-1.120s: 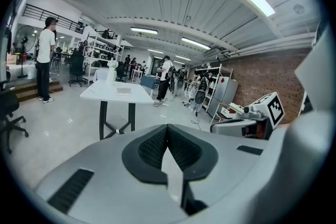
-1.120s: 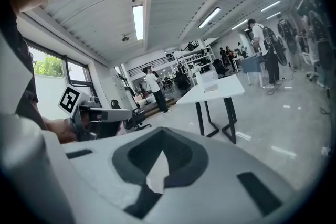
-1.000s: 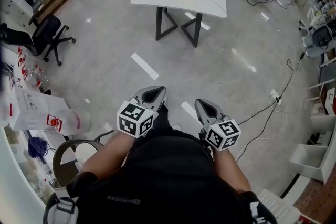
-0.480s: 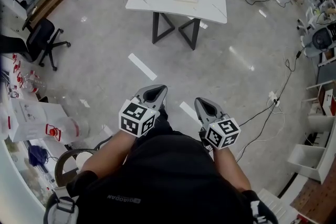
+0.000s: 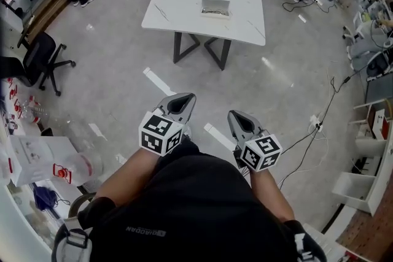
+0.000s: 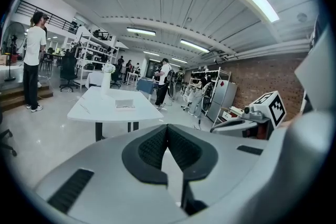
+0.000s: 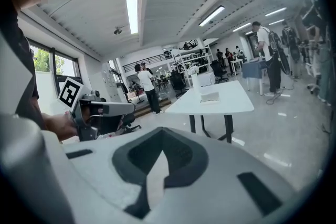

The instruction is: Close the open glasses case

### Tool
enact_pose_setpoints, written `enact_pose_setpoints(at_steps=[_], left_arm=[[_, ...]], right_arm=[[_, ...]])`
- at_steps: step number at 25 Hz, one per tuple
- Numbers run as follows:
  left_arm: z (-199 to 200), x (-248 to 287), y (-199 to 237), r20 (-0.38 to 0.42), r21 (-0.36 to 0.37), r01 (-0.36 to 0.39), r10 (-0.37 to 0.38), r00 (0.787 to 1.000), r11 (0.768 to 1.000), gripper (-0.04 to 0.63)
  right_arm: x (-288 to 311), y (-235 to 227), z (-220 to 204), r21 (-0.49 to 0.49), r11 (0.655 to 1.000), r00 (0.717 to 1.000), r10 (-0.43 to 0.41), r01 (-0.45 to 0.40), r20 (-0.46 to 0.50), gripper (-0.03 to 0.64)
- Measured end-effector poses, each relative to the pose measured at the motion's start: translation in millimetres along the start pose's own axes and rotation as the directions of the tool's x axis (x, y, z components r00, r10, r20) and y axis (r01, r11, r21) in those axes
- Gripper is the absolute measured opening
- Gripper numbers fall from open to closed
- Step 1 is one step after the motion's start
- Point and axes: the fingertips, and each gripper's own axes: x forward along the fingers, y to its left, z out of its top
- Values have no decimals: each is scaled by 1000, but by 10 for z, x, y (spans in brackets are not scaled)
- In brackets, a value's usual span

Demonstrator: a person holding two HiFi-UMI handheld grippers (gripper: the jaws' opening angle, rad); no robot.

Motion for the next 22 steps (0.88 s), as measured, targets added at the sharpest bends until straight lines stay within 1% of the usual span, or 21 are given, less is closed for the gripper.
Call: enact_pose_setpoints(at_steps=[7, 13, 22], left_arm=[[274, 208, 505, 4, 17, 24, -24, 1000, 1000, 2], [351, 368, 872, -10, 33, 45, -45, 999, 998, 2], [387, 544, 1148, -32, 24, 68, -67, 997, 997, 2]], right_arm=[[506, -72, 233, -2, 1000, 1000, -20, 20, -10, 0], [857, -169, 405, -6, 999, 999, -52, 52, 1, 0], [1103, -277, 536, -1, 997, 997, -79, 79, -2, 0]])
